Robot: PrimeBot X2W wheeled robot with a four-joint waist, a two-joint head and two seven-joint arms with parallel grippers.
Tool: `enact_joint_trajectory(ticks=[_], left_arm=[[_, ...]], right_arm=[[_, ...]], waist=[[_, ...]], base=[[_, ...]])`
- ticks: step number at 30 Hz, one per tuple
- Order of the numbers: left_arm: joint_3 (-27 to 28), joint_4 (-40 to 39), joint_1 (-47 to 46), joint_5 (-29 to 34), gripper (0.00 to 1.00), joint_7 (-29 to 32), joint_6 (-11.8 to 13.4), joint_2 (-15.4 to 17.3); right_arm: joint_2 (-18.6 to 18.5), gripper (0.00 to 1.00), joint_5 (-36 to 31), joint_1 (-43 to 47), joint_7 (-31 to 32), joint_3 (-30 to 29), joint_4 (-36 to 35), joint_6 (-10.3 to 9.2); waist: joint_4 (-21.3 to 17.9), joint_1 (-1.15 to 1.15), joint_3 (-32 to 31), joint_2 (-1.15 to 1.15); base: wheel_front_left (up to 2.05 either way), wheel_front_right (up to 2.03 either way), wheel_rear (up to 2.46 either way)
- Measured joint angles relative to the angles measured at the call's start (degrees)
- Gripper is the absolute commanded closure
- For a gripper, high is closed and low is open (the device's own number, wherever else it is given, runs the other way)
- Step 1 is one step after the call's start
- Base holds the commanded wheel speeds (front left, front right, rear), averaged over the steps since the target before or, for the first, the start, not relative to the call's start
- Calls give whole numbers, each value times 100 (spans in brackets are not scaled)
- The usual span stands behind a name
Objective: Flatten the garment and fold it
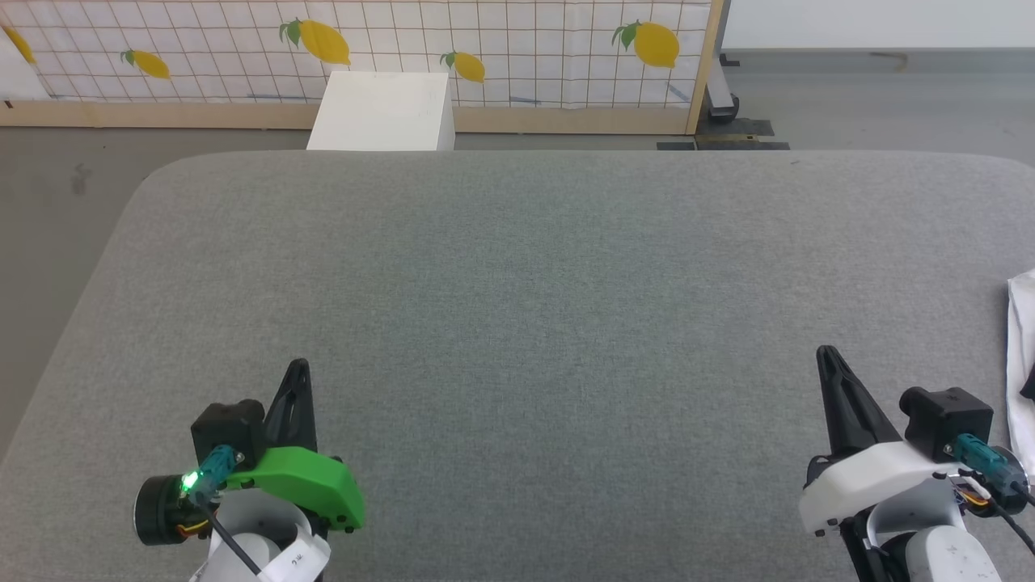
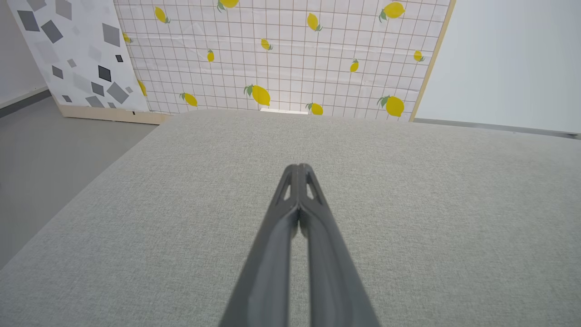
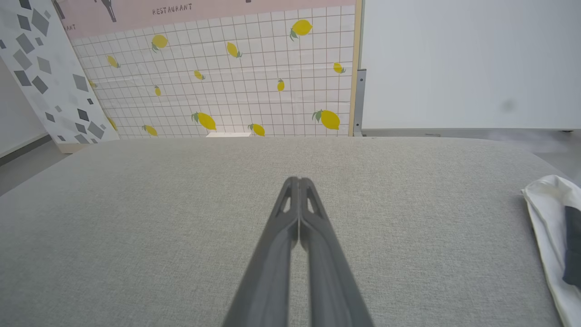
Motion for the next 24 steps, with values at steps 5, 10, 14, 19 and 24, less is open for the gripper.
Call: enact_joint_trajectory(ticks=[5,10,14,19,24], left_arm=[[12,-55,32,52,100,45,-24,-10],[27,-119,71,101,100,92,-26,-19],[36,-171,82,132,100,103,-41,-24],[52,-233,91,158,100,151,-41,-38],[67,-298,136,200,100,201,-42,-59]], right_arm=[[0,100,-40,7,27,16,-44,0],[0,100,-86,27,55,38,-93,0],[0,100,-100,46,58,57,-137,0],[0,100,-143,85,102,79,-185,0],[0,100,-192,93,111,102,-237,0]], waist=[[1,0,2,0],[2,0,5,0],[3,0,6,0],[4,0,8,0],[5,0,11,0]], base=[[0,0,0],[0,0,0],[0,0,0],[0,0,0],[0,0,0]])
